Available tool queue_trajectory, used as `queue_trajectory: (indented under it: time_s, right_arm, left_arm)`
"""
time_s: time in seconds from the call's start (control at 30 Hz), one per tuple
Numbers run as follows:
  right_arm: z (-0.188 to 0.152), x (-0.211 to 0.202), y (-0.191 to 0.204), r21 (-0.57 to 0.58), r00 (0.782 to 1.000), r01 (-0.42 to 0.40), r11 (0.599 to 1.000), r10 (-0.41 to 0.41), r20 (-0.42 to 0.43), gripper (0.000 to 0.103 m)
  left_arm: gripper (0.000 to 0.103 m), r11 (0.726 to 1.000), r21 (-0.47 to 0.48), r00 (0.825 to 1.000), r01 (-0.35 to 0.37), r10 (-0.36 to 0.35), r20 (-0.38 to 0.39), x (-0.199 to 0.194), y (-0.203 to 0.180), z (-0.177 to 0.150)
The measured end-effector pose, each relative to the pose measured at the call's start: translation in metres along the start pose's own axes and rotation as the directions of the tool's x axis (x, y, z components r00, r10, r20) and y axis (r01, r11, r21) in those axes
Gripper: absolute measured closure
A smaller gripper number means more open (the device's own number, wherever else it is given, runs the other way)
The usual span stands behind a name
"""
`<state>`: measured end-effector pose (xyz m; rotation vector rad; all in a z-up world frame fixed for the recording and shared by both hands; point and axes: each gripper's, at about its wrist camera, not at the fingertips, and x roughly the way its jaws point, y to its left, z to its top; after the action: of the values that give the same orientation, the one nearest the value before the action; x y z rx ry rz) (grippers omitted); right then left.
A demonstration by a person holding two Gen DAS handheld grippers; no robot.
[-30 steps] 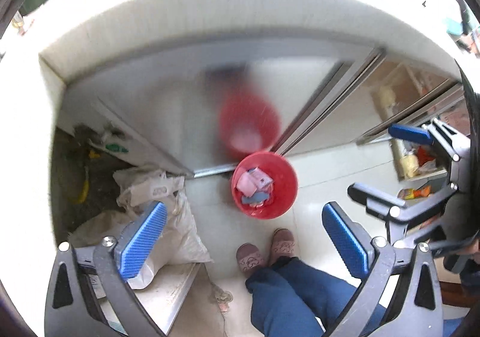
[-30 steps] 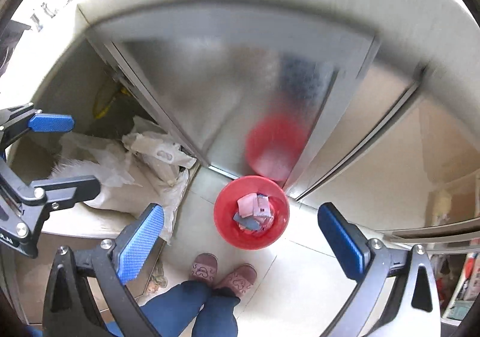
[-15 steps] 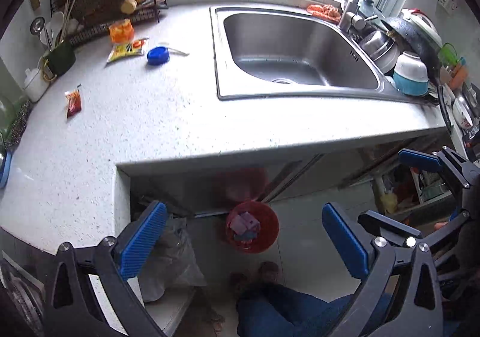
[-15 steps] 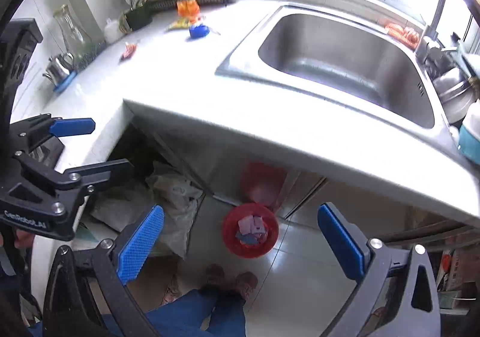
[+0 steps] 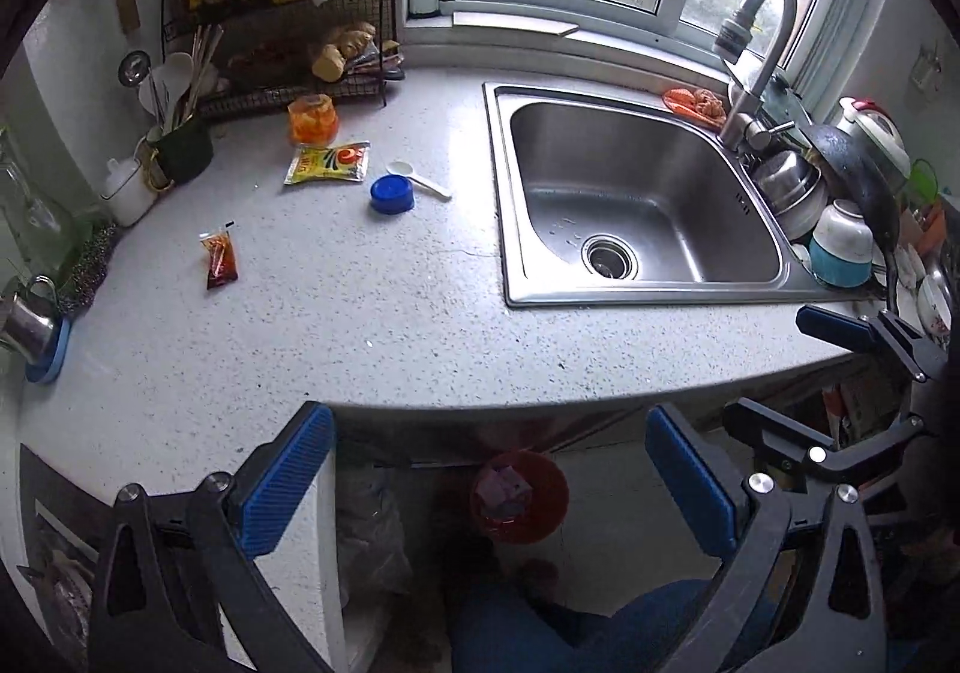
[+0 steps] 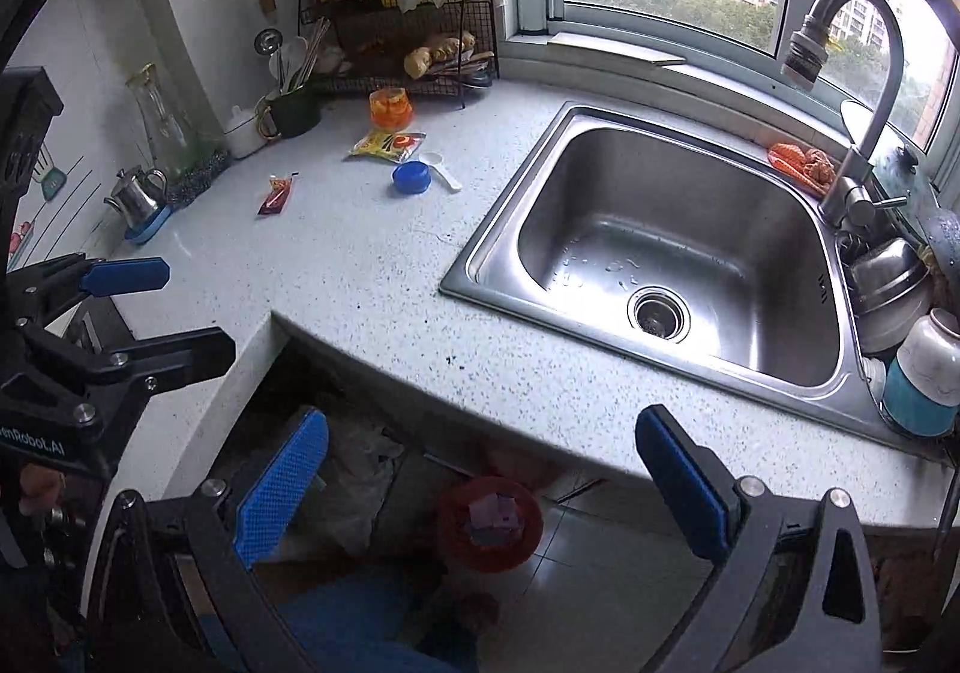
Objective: Collect trash
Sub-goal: 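Raise both tools back up to the counter, then grasp the blue lid with the right gripper while the left grasps another sauce packet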
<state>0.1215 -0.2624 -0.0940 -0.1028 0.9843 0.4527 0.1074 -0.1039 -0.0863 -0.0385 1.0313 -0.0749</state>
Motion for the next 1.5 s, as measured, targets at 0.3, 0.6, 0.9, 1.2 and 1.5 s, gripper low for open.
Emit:
queue_trajectory:
  time_s: [0.3,0.6,0.9,1.2,1.5]
  right_arm:
    - [0.067,0.047,0.016,-0.004,1.0,-0.011,1.0,0.011,0.003,0.001]
    - [0.136,0.106,0.035,0.035,0.999,-0.008,0.999,0.01,-0.048,0.001]
    - [0.165,0.155,0.053,0.026,0.988,0.002,1.0,0.002,-0.157,0.0]
    - [0.179,0.182,0.064,0.024,0.974,0.005,1.0,0.001,-0.226,0.0]
    - [0.187,0.195,0.063,0.038,0.969,0.001,0.999,0.009,-0.248,0.0]
  left_arm:
    - [0.0,0.994,-0.078,0.996,-0.072,0.068,-0.053,0.046,0.098,0.062]
    - [0.0,0.983,-0.128,0.981,-0.135,0.115,-0.154,0.112,0.199,0.106]
    - [0.0,0.975,-0.179,0.961,-0.132,0.082,-0.265,0.178,0.276,0.108]
    - [0.031,0.971,-0.158,0.941,-0.182,0.124,-0.316,0.205,0.301,0.107]
    - [0.055,0.986,-0.097,0.943,-0.138,0.101,-0.317,0.208,0.285,0.111]
